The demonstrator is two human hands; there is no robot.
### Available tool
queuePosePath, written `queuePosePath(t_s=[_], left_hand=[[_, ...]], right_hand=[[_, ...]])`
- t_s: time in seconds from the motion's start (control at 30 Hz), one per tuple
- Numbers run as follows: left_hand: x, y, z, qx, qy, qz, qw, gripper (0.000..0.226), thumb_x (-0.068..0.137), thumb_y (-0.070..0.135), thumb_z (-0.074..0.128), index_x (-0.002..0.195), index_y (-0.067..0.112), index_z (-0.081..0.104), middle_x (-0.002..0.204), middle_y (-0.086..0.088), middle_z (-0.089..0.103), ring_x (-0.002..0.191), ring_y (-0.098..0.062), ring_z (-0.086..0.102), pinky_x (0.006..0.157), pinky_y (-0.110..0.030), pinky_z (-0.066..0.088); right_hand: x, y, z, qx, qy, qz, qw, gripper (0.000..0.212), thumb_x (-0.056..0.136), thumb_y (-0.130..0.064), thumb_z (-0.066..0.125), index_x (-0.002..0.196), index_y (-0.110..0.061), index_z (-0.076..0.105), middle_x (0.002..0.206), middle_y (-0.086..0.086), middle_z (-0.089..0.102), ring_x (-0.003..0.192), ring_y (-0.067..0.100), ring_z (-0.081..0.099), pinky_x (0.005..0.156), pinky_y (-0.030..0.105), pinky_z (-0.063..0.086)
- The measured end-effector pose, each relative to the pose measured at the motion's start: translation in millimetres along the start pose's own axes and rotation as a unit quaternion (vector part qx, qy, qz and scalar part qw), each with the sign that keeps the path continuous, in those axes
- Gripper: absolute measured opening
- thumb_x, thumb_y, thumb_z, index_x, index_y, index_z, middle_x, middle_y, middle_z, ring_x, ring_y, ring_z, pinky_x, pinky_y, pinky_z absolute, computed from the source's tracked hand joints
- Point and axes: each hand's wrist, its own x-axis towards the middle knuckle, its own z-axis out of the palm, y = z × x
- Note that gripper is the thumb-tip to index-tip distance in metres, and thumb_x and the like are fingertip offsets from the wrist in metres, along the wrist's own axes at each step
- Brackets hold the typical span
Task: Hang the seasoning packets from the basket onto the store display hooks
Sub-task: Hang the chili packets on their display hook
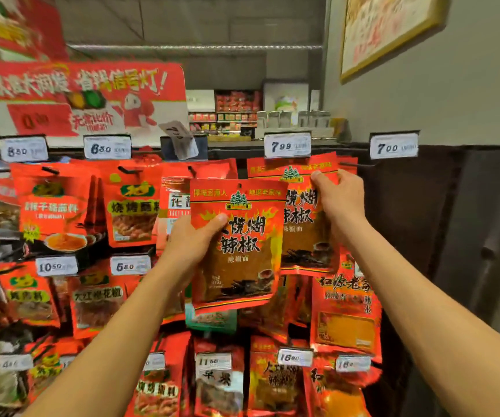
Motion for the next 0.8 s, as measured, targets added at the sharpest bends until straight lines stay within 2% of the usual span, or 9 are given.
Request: queuePosePath(t_s=[0.07,0.13,0.23,0.33,0.47,0.53,0.63,0.73,0.8], left_hand=[[8,2,8,-0.008,0.014,-0.021,1.0,0.009,0.089,0.029,0.075,0.085,0.036,0.079,0.091,0.001,0.08,0.082,-0.016,0.077,0.083,-0.042,0.058],[16,7,14,-0.024,0.021,-0.038,0.999,0.005,0.088,0.027,0.075,0.085,0.026,0.079,0.089,-0.002,0.08,0.082,-0.021,0.077,0.078,-0.042,0.058],[22,11,22,-0.044,0.029,-0.056,0.997,0.008,0.089,0.025,0.074,0.085,0.019,0.073,0.072,0.002,0.076,0.063,-0.014,0.074,0.057,-0.031,0.055],[22,8,27,-0.048,0.028,-0.055,0.997,0.01,0.09,0.024,0.074,0.084,0.018,0.069,0.061,0.006,0.07,0.05,-0.009,0.066,0.043,-0.021,0.048],[21,5,25,-0.024,0.015,-0.05,0.998,0.021,0.089,0.03,0.074,0.073,0.021,0.063,0.052,0.009,0.057,0.042,-0.009,0.053,0.04,-0.022,0.043],[22,4,24,-0.022,0.01,-0.045,0.999,0.02,0.09,0.029,0.073,0.074,0.022,0.064,0.052,0.009,0.058,0.043,-0.008,0.054,0.041,-0.023,0.043],[21,4,23,-0.025,0.006,-0.044,0.999,0.017,0.089,0.03,0.074,0.078,0.02,0.066,0.059,0.006,0.062,0.05,-0.01,0.058,0.048,-0.027,0.047],[21,4,21,-0.031,0.005,-0.046,0.998,0.016,0.09,0.03,0.074,0.09,0.015,0.069,0.077,-0.006,0.066,0.067,-0.021,0.061,0.063,-0.035,0.051],[22,5,20,-0.036,0.004,-0.044,0.998,0.016,0.09,0.03,0.074,0.089,0.015,0.069,0.076,-0.005,0.066,0.065,-0.021,0.061,0.061,-0.032,0.05]], right_hand=[[12,-4,2,-0.013,0.004,0.0,1.0,0.034,0.084,-0.039,0.069,0.09,-0.006,0.073,0.091,0.014,0.076,0.089,0.034,0.072,0.086,0.057,0.055],[20,-5,5,-0.015,0.001,0.015,1.0,0.033,0.083,-0.037,0.072,0.083,-0.004,0.071,0.083,0.014,0.075,0.076,0.029,0.07,0.082,0.058,0.056],[23,-5,8,-0.012,-0.009,0.044,0.999,0.034,0.082,-0.042,0.071,0.079,-0.008,0.071,0.081,0.009,0.076,0.083,0.031,0.073,0.081,0.055,0.058],[22,-2,10,-0.001,-0.01,0.057,0.998,0.025,0.084,-0.036,0.07,0.075,-0.013,0.071,0.082,0.01,0.076,0.087,0.037,0.073,0.079,0.055,0.057],[20,-1,8,-0.003,-0.004,0.06,0.998,0.031,0.086,-0.032,0.069,0.086,-0.001,0.068,0.087,0.015,0.075,0.091,0.04,0.071,0.083,0.061,0.055],[18,0,8,-0.005,0.004,0.058,0.998,0.03,0.087,-0.031,0.069,0.086,-0.001,0.068,0.087,0.015,0.075,0.091,0.04,0.071,0.084,0.062,0.055],[16,-1,9,-0.014,0.013,0.052,0.998,0.029,0.087,-0.028,0.068,0.084,0.001,0.068,0.086,0.016,0.075,0.091,0.041,0.07,0.082,0.062,0.055],[17,-3,11,-0.025,0.01,0.042,0.999,0.029,0.087,-0.029,0.068,0.083,0.0,0.069,0.083,0.013,0.076,0.088,0.038,0.072,0.081,0.059,0.056],[18,-4,13,-0.033,0.01,0.037,0.999,0.028,0.087,-0.029,0.067,0.082,-0.001,0.07,0.081,0.011,0.076,0.086,0.037,0.072,0.079,0.058,0.057]])
